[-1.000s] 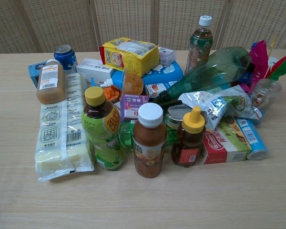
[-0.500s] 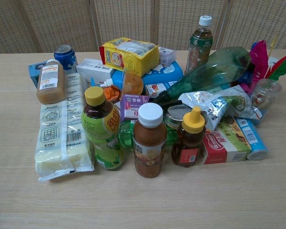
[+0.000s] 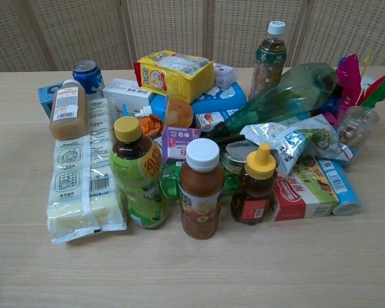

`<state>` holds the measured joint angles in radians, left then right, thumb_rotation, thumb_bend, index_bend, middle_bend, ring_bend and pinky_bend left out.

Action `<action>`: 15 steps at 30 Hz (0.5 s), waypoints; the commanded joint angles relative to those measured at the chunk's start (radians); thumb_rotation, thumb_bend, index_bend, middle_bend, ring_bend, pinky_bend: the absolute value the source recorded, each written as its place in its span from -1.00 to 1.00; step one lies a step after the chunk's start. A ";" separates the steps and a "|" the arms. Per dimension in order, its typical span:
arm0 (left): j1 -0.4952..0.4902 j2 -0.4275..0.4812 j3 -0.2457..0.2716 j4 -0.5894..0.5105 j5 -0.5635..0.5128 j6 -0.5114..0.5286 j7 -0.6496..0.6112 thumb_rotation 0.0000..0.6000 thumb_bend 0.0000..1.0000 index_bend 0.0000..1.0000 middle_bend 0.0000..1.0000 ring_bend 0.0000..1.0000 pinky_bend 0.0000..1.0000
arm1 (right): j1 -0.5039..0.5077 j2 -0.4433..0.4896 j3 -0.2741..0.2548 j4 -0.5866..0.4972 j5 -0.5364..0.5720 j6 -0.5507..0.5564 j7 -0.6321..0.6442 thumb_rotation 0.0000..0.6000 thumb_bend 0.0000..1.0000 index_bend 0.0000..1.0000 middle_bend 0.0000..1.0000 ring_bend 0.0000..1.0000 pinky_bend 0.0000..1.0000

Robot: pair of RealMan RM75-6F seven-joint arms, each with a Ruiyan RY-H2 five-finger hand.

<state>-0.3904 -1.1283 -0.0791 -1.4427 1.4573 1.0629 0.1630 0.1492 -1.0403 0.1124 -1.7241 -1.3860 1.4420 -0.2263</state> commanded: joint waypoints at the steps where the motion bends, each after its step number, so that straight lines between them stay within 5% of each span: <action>1: -0.073 -0.098 -0.037 0.086 -0.042 -0.057 0.055 1.00 -0.39 -1.00 -1.00 -1.00 -1.00 | -0.010 0.010 -0.001 -0.001 0.004 0.011 0.002 0.14 -0.64 -0.93 -0.95 -1.00 -1.00; 15: -0.239 -0.395 -0.071 0.370 -0.030 -0.098 0.085 1.00 -0.39 -1.00 -1.00 -1.00 -1.00 | -0.059 0.068 0.001 -0.021 0.022 0.058 0.014 0.15 -0.64 -0.93 -0.95 -1.00 -1.00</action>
<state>-0.6106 -1.4985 -0.1451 -1.0956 1.4215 0.9635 0.2503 0.0909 -0.9731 0.1132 -1.7447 -1.3643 1.4998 -0.2124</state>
